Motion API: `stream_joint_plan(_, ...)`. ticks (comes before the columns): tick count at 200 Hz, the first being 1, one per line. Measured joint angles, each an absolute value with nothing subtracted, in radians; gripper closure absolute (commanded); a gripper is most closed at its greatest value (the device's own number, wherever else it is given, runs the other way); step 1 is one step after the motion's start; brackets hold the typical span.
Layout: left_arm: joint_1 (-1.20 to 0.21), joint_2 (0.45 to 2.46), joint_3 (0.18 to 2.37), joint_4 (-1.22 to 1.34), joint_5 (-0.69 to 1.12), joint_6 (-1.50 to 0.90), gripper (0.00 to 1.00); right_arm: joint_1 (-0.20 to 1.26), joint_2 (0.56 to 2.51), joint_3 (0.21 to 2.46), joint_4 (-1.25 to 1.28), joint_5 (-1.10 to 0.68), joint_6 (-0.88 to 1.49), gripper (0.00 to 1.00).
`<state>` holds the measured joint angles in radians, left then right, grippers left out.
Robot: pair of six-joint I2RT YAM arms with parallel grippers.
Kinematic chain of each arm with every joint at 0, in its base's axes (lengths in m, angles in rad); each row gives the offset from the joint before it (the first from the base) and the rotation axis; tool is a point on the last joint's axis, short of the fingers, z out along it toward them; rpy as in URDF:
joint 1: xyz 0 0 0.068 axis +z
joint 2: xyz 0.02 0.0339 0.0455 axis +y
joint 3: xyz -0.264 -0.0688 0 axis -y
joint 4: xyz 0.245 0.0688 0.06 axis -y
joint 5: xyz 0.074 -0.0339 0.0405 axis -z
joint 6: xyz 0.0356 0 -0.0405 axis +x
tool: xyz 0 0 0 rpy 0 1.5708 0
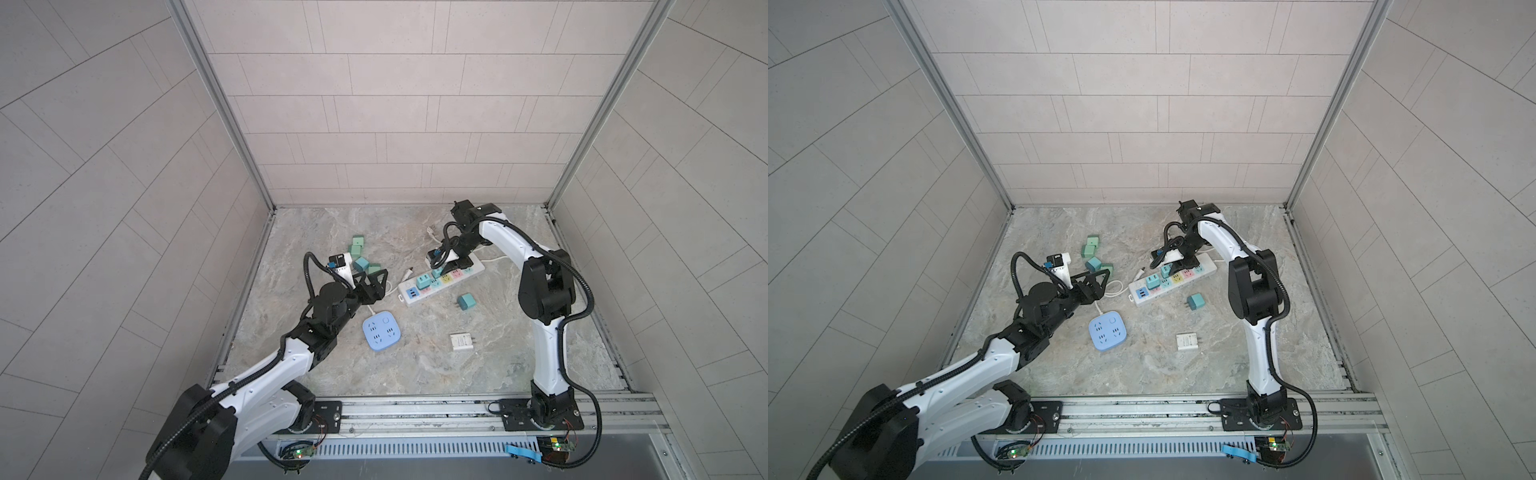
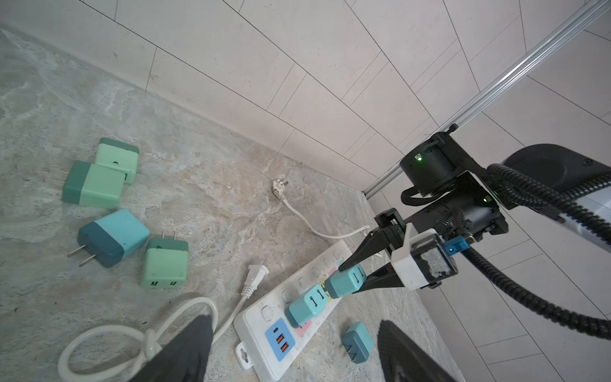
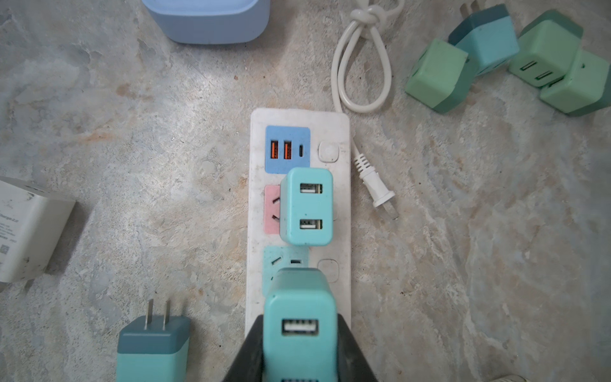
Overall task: Insert plugs into power strip
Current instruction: Insert the plug into the socket.
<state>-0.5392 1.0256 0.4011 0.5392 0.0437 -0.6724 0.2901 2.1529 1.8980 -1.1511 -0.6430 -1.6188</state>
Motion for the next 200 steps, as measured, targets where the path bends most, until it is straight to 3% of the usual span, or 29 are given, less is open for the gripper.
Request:
stream_joint_plan(146, -0.546, 1.058, 0.408, 0.573, 0.094, -0.671, 0.15, 0.311, 2.207, 1.915, -1.161, -0.647, -1.618, 1.00)
stream_joint_plan(200, -0.549, 1.067, 0.418, 0.573, 0.109, -0.667, 0.15, 0.280, 2.244, 1.934, -1.165, -0.722, -1.619, 1.00)
